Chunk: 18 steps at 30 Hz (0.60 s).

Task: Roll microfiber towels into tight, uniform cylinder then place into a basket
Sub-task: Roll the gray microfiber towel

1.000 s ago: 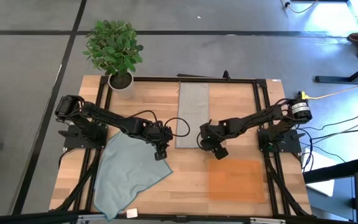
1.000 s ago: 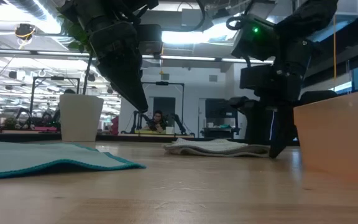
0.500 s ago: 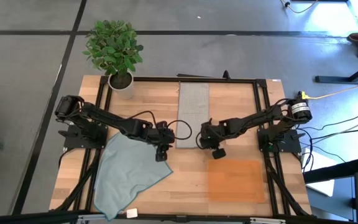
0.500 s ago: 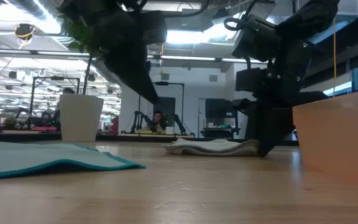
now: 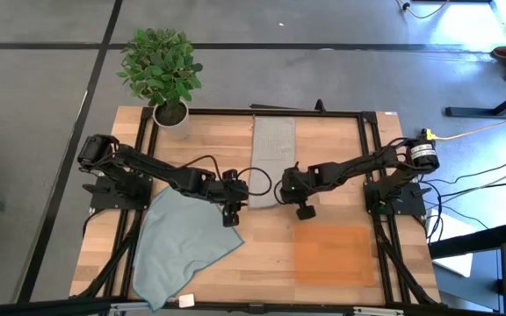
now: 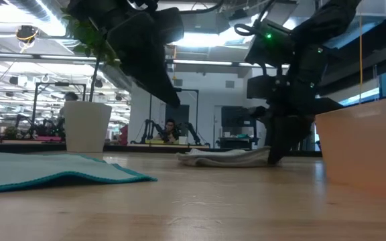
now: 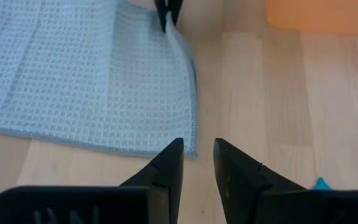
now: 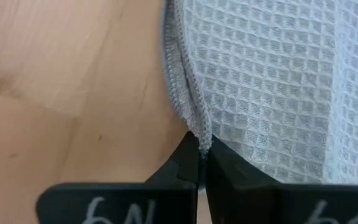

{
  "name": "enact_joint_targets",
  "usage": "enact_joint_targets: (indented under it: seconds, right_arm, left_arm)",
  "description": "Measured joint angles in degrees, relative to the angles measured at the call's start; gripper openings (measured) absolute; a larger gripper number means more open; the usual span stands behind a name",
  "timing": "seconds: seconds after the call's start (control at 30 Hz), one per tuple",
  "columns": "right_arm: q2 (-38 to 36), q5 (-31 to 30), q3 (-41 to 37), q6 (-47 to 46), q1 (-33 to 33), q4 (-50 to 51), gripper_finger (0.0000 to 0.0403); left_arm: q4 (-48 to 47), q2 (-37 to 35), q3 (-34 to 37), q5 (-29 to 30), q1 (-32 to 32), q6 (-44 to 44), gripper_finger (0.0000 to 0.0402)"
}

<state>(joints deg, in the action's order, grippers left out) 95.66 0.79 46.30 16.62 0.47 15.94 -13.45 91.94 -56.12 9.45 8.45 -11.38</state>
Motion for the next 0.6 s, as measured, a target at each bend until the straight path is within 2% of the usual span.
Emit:
enact_joint_targets:
  seconds: [0.6]
  right_arm:
    - [0.0, 3.8, 0.3, -0.1, -1.5, -0.2, 0.0011]
  left_arm:
    - [10.3, 7.1, 0.0, -1.7, -1.0, -0.8, 0.008]
